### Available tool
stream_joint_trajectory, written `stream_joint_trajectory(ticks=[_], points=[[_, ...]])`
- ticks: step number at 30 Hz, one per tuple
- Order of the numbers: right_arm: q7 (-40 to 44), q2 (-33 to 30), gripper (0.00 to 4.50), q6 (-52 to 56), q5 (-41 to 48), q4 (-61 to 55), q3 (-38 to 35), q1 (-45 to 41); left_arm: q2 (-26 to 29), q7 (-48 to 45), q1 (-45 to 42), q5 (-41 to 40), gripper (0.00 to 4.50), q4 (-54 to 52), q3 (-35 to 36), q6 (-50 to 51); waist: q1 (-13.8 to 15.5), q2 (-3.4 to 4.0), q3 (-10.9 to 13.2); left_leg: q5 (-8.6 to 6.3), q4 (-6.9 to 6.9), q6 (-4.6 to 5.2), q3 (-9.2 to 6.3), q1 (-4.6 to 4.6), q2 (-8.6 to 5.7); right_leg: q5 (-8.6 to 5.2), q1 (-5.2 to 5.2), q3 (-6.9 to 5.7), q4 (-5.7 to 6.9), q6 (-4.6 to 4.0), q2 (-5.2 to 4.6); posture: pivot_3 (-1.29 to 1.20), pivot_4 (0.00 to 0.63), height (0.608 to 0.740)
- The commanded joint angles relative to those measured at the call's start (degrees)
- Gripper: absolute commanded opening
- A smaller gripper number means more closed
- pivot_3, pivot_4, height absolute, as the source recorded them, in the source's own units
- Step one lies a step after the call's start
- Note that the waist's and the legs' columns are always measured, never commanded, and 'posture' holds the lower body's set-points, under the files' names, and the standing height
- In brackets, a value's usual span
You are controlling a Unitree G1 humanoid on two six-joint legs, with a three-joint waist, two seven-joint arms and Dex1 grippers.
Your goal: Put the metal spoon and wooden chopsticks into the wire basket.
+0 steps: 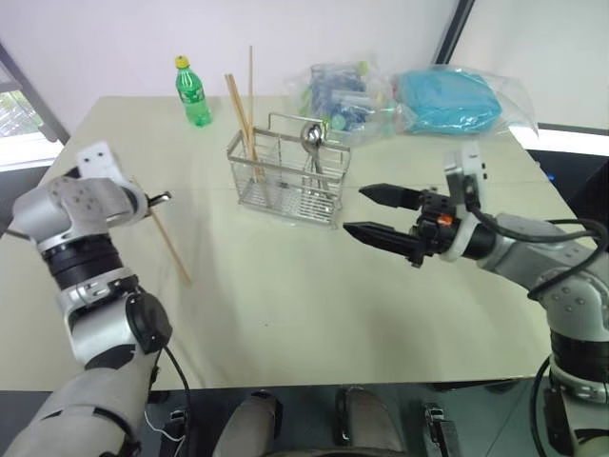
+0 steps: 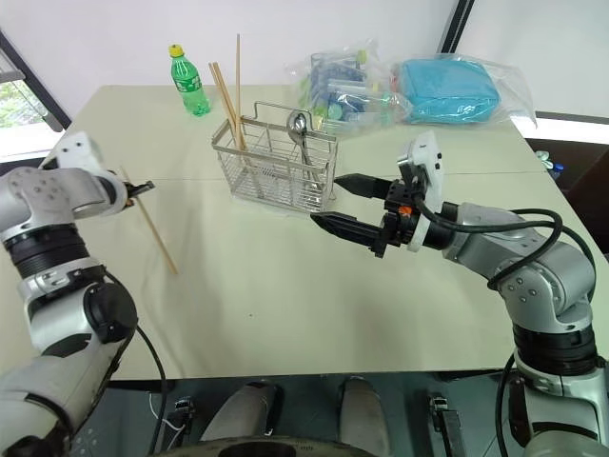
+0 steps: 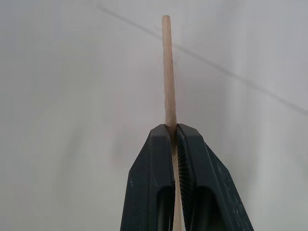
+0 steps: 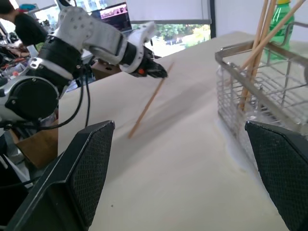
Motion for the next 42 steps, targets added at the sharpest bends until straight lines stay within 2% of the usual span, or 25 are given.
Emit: stream_joint_trajectory(ticks=[1, 7, 12, 16, 19, 24, 32, 37, 40, 42], points=[[1.0, -0.2, 4.5, -1.6, -1.2, 0.9, -1.3, -1.9, 1.4, -1.6, 1.6, 0.7, 0.08, -5.1, -0.3, -6.5, 0.0, 0.0, 0.0, 0.0, 0.0, 0.0, 0.0, 0.0, 0.0, 0.0, 0.01, 0.0, -0.01, 0.0, 0.0, 0.0, 0.15, 0.721], [1.7, -0.2, 4.5, -2.8, -3.7, 3.9, -1.6, -4.3, 1.0, -4.1, 3.9, 0.0, 0.08, -9.9, 0.2, -15.6, 0.0, 0.0, 0.0, 0.0, 0.01, 0.01, 0.0, -0.01, 0.0, 0.0, 0.01, 0.0, -0.02, 0.0, 0.0, 0.0, 0.15, 0.721], [1.0, 0.0, 4.5, -3.4, -6.0, 7.0, -1.7, -7.7, -1.4, -10.4, -1.6, -8.1, 0.08, -10.8, 5.2, -30.7, 0.0, -0.07, 0.0, 0.0, 0.04, 0.0, -0.01, -0.07, 0.0, 0.0, 0.01, -0.02, -0.07, -0.01, 0.0, 0.0, 0.15, 0.721], [0.1, 0.8, 4.5, -3.4, -6.5, 7.0, -1.7, -8.8, -0.8, -17.6, -8.0, -13.8, 0.08, -6.0, 4.4, -37.5, 0.0, -0.09, 0.0, 0.0, 0.04, 0.01, 0.0, -0.09, 0.01, 0.01, 0.03, -0.04, -0.1, -0.01, -0.01, 0.0, 0.15, 0.721], [-0.5, 1.3, 4.5, -3.2, -6.5, 6.1, -1.8, -8.6, -0.7, -23.1, -13.1, -15.2, 0.08, -0.3, 0.8, -40.7, 0.0, -0.08, 0.0, 0.0, 0.04, 0.02, 0.02, -0.07, 0.0, 0.01, 0.05, -0.04, -0.1, -0.01, -0.01, 0.0, 0.15, 0.721], [-2.3, 2.1, 4.5, -3.1, -6.4, 4.2, -2.2, -7.0, -2.1, -33.6, -18.7, -12.4, 0.08, 10.0, -9.0, -47.2, -0.1, -0.09, 0.0, -0.01, 0.06, 0.04, 0.08, -0.05, -0.03, 0.01, 0.12, -0.07, -0.09, -0.01, 0.0, 0.0, 0.15, 0.721], [-6.7, 3.4, 4.5, -2.2, -4.9, 0.4, -4.4, -4.1, -6.0, -41.2, -19.1, -5.2, 0.08, 20.1, -20.4, -58.9, -0.3, -0.07, 0.1, -0.01, 0.0, 0.05, 0.03, -0.05, 0.01, 0.01, 0.04, -0.05, -0.06, 0.0, 0.01, 0.0, 0.15, 0.721], [-8.6, 3.1, 4.5, -1.4, -3.9, -0.9, -6.0, -2.6, -8.3, -42.7, -17.2, -3.2, 0.08, 21.7, -23.3, -62.8, -0.2, -0.06, 0.1, -0.02, 0.01, 0.08, 0.02, -0.07, 0.0, 0.01, 0.05, -0.05, -0.08, 0.0, 0.0, 0.0, 0.15, 0.721], [-9.3, 3.0, 4.5, -1.0, -3.8, -0.8, -6.6, -2.5, -8.9, -42.8, -16.2, -3.0, 1.06, 20.9, -23.7, -63.0, -0.2, -0.06, 0.1, -0.02, 0.0, 0.08, 0.02, -0.05, 0.0, 0.01, 0.05, -0.05, -0.08, 0.0, 0.01, 0.0, 0.15, 0.721], [-9.5, 3.0, 4.5, -0.9, -3.8, -0.4, -6.7, -2.7, -9.1, -42.8, -15.7, -3.3, 2.02, 19.9, -23.6, -62.4, -0.2, -0.06, 0.1, -0.02, 0.01, 0.09, 0.02, -0.05, 0.0, 0.01, 0.06, -0.05, -0.07, 0.0, 0.01, 0.0, 0.15, 0.721]])
